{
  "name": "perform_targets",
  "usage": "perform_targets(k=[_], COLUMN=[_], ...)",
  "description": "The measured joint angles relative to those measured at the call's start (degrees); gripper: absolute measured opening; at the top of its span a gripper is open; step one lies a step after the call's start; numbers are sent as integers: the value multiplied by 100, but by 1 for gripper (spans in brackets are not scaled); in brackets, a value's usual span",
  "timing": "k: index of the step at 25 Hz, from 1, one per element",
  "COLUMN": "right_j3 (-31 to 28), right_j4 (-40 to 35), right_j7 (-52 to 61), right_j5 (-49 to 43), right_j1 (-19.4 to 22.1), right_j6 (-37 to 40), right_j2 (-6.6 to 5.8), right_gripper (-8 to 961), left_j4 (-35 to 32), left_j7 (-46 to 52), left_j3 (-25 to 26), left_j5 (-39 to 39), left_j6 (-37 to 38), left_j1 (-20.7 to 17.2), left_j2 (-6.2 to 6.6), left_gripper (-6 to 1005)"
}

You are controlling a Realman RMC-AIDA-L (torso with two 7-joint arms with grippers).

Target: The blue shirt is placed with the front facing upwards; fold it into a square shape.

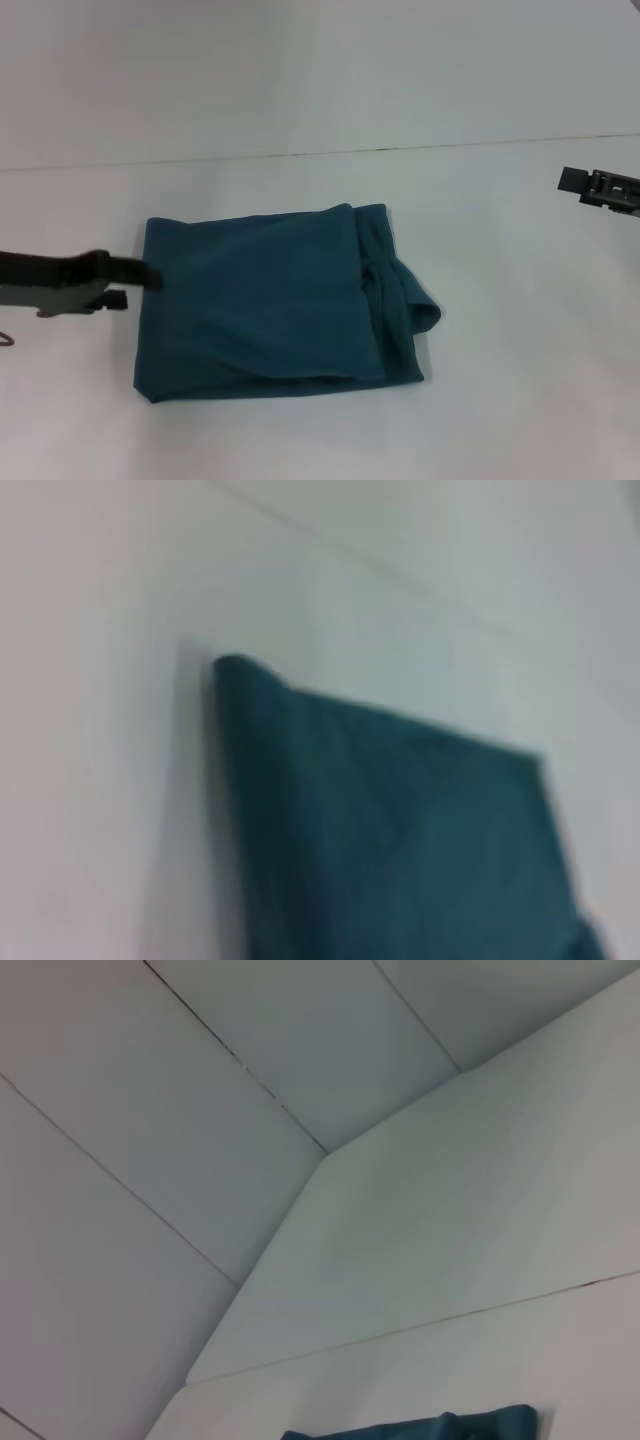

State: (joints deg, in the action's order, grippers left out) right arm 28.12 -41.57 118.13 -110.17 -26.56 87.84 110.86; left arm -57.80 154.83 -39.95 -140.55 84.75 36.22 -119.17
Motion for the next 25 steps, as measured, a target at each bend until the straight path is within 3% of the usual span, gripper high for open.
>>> perform_targets(k=[5,10,18,25], right_j3=[0,0,0,29], right_j4=[7,9,18,69], right_j7=[0,0,0,0], right_j5=[-6,-5,-6,-31], right_j1=[15,36,44,43], right_j6=[-14,6,25,32], right_j2=[9,9,19,-5], right_gripper=[946,946,946,946], left_j4=[168,818,1966,2026], left_j7=[-17,-162,-601,-737], left_j3=[316,338,243,245], left_j5=[1462,1937,1875,1583], left_j6=[111,-110,-826,-735], left_j1=[-298,-304,-216,-276], left_j2=[-181,-273,-270,-261], left_gripper=[672,792,915,904])
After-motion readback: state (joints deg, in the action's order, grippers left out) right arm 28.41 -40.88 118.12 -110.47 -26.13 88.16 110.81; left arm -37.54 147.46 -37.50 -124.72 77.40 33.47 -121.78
